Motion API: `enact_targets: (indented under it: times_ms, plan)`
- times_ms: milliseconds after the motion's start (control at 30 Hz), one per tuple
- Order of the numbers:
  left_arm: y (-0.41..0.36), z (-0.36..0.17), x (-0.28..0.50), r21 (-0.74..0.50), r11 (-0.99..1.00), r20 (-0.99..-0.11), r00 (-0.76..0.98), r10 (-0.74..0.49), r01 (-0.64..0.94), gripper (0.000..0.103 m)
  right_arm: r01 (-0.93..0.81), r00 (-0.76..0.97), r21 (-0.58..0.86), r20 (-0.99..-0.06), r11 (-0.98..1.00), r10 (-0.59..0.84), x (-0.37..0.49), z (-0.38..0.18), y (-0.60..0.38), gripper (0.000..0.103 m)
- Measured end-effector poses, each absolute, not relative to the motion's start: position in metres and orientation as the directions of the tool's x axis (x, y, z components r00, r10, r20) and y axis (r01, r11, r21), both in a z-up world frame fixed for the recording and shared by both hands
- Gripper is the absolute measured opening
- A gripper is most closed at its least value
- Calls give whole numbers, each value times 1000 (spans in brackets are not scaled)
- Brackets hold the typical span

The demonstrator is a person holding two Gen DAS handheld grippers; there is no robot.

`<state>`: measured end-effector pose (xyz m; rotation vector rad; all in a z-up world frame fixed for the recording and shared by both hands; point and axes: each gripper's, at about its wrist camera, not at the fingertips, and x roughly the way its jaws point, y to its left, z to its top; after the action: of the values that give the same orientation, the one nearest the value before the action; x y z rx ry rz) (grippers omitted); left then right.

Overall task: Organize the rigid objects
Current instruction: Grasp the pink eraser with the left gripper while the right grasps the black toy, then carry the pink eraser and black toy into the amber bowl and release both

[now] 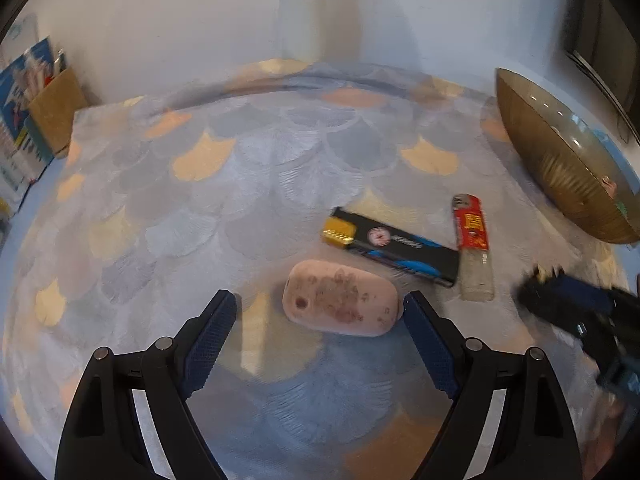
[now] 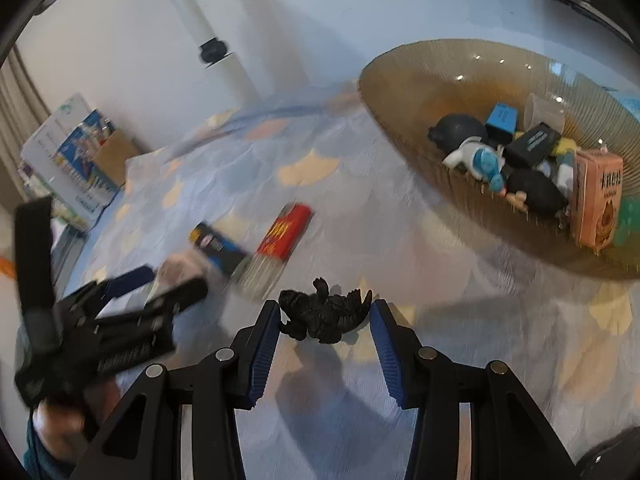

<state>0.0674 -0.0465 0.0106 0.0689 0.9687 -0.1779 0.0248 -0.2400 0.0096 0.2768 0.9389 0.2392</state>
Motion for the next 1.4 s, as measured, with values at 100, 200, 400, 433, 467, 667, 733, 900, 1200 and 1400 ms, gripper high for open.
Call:
enact_targets:
  times_ms: [100, 200, 400, 433, 467, 667, 733, 900, 1200, 1400]
  plan:
    - [-21, 12, 58, -56, 989, -826, 550, -121, 134, 85, -96, 543, 377, -756, 921, 366, 13, 10, -240, 45]
    - [2, 10, 49, -28, 998, -832, 552, -58, 61, 84, -116, 528, 402, -749, 908, 400, 7, 9, -237, 46]
    - [-6, 15, 50, -95, 989, -815, 561, -142, 112, 85, -125, 548, 300, -774, 946, 318, 5, 11, -228, 66]
    - [-11, 15, 53, -83, 989, -813, 566, -138, 123, 85, -131, 550, 286, -776, 949, 309, 5, 12, -228, 66]
    - [-17, 14, 58, -63, 988, -808, 574, -132, 138, 85, -138, 552, 267, -779, 954, 298, 5, 12, -228, 66]
    - [-34, 8, 74, 6, 983, -800, 591, -105, 183, 53, -175, 562, 150, -796, 973, 224, 12, 13, -224, 72]
    - [-37, 11, 74, -5, 979, -798, 589, -125, 202, 35, -185, 553, 158, -799, 970, 236, 18, 10, -221, 72]
    - [-36, 14, 57, -97, 972, -785, 584, -207, 214, 31, -234, 551, 101, -805, 967, 217, 11, 6, -197, 72]
    - [-28, 30, 9, -163, 968, -727, 639, -250, 192, 31, -317, 574, 113, -767, 942, 286, -37, 27, -178, 35]
    - [-20, 16, 2, -173, 972, -739, 632, -233, 156, 32, -324, 565, 103, -777, 941, 279, -56, 23, -178, 36]
